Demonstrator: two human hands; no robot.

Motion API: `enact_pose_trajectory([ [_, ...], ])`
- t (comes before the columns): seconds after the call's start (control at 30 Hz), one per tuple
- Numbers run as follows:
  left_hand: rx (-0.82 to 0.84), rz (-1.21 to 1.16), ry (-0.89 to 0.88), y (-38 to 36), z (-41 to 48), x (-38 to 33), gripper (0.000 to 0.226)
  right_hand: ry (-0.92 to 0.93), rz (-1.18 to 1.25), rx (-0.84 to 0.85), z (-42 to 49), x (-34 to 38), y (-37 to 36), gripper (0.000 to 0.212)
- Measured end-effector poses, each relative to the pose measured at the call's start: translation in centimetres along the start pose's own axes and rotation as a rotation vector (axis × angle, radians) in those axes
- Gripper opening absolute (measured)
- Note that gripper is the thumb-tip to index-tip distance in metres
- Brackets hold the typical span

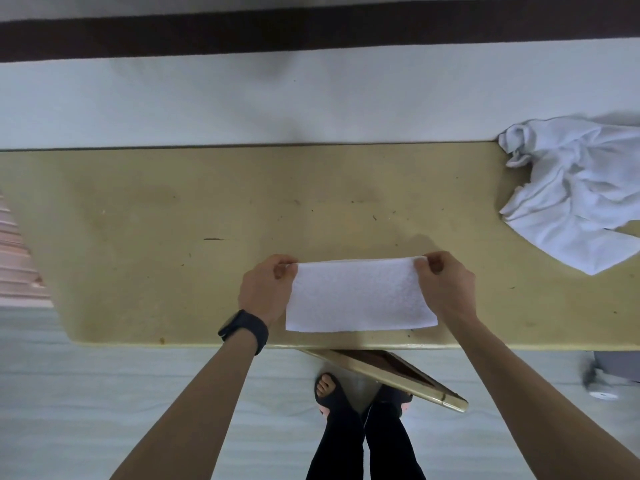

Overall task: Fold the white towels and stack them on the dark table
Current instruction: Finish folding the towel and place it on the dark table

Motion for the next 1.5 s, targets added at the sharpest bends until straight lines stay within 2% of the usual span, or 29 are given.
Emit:
enact_pose_trajectory([
  [0.17,-0.076,0.166,-0.068,-0.2,-0.3,-0.7,0.017,0.065,-0.005,-0.035,-0.1,0.4,-0.2,0.013],
  [0.27,-0.097,0.184,-0.081,-0.4,-0.5,-0.7,0.018,0.099,-0.05,-0.081,-0.1,0.4,0.0,0.008],
  [0.37,-0.141,0.297,-0.183,-0.6,-0.8,-1.5,0.02,0.146,-0.127,-0.098,-0.5,0.7,0.0,0.019],
  [0.47,-0.197,0.456,-0.396,-1.3,-1.0,-3.0,0.016,0.343,-0.315,-0.122,-0.9,2.0,-0.4,0.029],
  [0.57,-0.203,0.538,-0.51,-1.7,-0.8,-4.0,0.008,0.549,-0.404,-0.166,-0.9,3.0,-0.6,0.012],
  [0.67,-0.18,0.59,-0.556,-1.7,-0.5,-4.3,0.004,0.6,-0.404,-0.147,-0.5,3.1,-0.6,0.005],
  [0.8,-0.113,0.557,-0.504,-1.4,0.3,-4.2,0.01,0.599,-0.424,-0.103,0.2,3.1,-0.9,0.005],
  [0.93,-0.039,0.573,-0.481,-1.6,1.0,-4.3,0.017,0.716,-0.566,-0.109,0.2,3.7,-1.4,0.01],
  [1.03,-0.012,0.574,-0.445,-1.6,1.3,-4.3,0.02,0.698,-0.581,-0.116,0.5,3.6,-1.4,0.003],
  [1.27,-0.011,0.583,-0.385,-1.4,1.6,-4.3,0.021,0.663,-0.704,-0.167,0.5,3.8,-2.1,0.021],
  [1.5,-0.072,0.654,-0.432,-1.7,1.2,-4.6,0.017,0.616,-0.69,-0.169,0.3,3.7,-2.0,0.021],
])
Point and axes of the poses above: each hand's wrist, its own z-axis towards the middle knuckle, its own y-axis out of the back of the hand, x = y × z, the point moved 8 cm from there along z, towards the middle knuckle, and after that the axes turned 1 degree about x, right-handed, at the moved point
